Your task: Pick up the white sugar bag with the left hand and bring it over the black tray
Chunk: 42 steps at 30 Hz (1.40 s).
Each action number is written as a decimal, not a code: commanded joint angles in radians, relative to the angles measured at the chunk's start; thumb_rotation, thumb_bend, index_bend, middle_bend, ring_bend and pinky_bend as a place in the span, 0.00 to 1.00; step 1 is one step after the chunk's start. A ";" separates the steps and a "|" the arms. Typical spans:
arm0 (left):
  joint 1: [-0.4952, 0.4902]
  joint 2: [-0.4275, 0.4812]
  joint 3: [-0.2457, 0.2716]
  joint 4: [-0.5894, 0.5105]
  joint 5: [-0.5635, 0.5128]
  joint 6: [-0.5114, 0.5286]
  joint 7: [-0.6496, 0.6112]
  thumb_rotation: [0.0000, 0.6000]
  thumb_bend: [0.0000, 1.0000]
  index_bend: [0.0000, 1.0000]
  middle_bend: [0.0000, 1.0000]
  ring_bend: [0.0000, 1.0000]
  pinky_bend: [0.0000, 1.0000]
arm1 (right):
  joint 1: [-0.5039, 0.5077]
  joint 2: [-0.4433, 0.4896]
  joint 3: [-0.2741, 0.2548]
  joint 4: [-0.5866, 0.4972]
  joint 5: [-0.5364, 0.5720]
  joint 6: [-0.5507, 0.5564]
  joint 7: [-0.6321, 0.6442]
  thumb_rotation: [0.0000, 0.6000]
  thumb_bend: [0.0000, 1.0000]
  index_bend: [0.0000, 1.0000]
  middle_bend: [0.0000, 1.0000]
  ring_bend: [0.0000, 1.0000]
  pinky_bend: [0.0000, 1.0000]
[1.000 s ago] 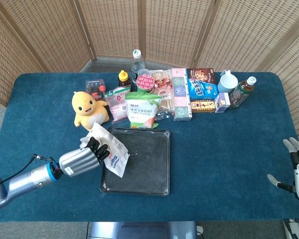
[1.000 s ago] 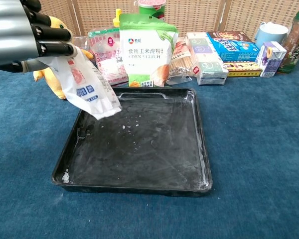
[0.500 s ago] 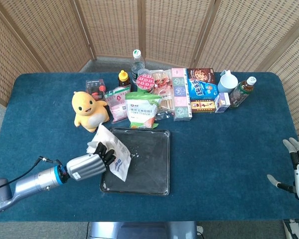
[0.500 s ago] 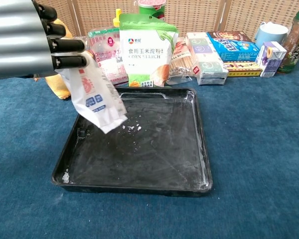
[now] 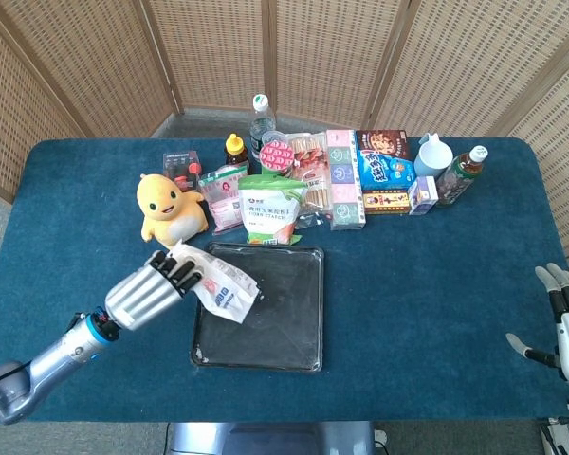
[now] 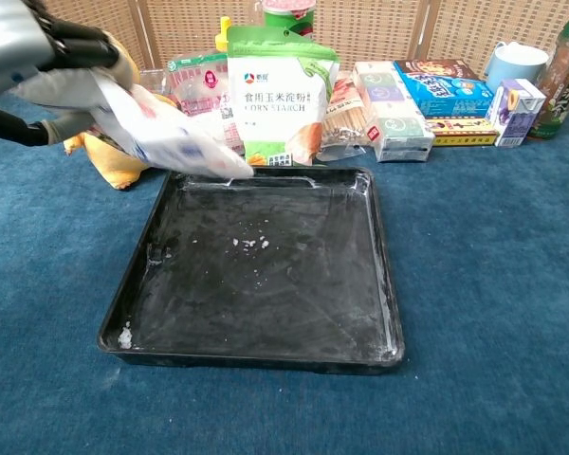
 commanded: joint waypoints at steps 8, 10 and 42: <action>0.150 -0.266 -0.050 0.271 -0.344 0.119 -0.670 1.00 0.49 0.81 0.76 0.68 0.64 | 0.003 -0.009 -0.003 -0.004 -0.005 -0.002 -0.021 1.00 0.00 0.01 0.00 0.00 0.00; 0.163 -0.308 -0.059 0.316 -0.376 0.121 -0.722 1.00 0.50 0.81 0.76 0.68 0.63 | 0.003 -0.010 -0.002 -0.006 -0.003 -0.001 -0.022 1.00 0.00 0.01 0.00 0.00 0.00; 0.210 -0.348 -0.033 0.362 -0.418 0.077 -1.069 0.77 0.00 0.00 0.00 0.00 0.02 | 0.000 -0.008 -0.006 -0.008 -0.011 0.005 -0.019 1.00 0.00 0.01 0.00 0.00 0.00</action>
